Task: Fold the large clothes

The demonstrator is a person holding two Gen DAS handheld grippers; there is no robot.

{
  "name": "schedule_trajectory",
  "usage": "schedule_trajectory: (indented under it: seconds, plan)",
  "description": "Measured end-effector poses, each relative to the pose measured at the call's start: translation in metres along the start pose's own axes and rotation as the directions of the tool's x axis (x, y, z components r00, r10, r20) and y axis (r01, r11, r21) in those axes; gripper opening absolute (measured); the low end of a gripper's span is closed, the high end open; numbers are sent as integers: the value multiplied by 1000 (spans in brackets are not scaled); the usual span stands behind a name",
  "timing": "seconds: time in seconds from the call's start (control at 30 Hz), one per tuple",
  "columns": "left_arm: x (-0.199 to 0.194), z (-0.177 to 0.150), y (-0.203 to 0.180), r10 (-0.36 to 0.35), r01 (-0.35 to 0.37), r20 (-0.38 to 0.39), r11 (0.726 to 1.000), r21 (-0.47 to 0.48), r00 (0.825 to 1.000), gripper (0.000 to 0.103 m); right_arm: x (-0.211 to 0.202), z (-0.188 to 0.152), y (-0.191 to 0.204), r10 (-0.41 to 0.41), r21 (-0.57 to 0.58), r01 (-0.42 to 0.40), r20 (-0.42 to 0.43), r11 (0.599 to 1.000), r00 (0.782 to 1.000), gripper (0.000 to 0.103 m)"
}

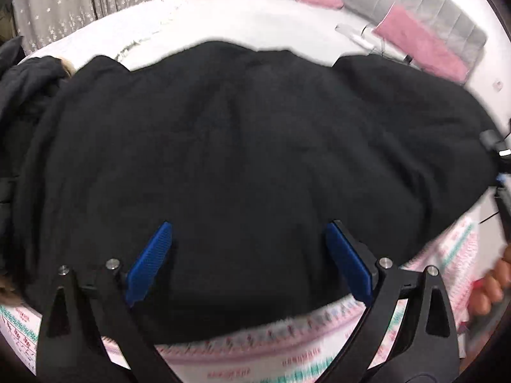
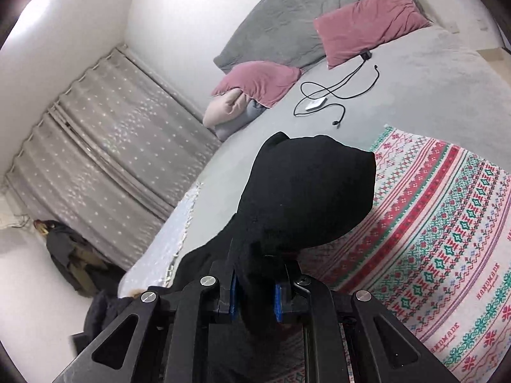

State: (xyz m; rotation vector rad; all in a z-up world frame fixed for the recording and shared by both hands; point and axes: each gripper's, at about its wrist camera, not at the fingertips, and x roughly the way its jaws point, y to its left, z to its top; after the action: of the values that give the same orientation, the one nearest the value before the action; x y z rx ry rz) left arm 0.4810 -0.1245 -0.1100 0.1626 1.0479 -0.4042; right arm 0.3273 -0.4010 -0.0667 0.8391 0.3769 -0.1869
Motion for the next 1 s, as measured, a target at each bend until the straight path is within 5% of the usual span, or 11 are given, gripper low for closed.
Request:
schedule_trajectory:
  seconds: [0.17,0.37,0.6,0.8,1.0]
  plan:
    - [23,-14,-4,33,-33,-2,999,-22,999,99,4,-3,15,42,-27,-42,-10,999,999,15]
    - [25,-28,-7,93,-92,42,995,-28,995,99,1,-17,74,106,-193,-109,-23,975,994,15]
    - [11,-23,4,-4,4,21,1000,20,1000,99,12,-26,87,95,-206,-103,-51,973,994,15]
    - [-58,-38,48,-55,56,72,998,1,996,99,11,-23,83,61,-194,-61,-7,979,998,15]
    - [-125,-52,112,-122,136,153,987,-88,981,99,5,-46,143,62,-375,-38,54,926,997,15]
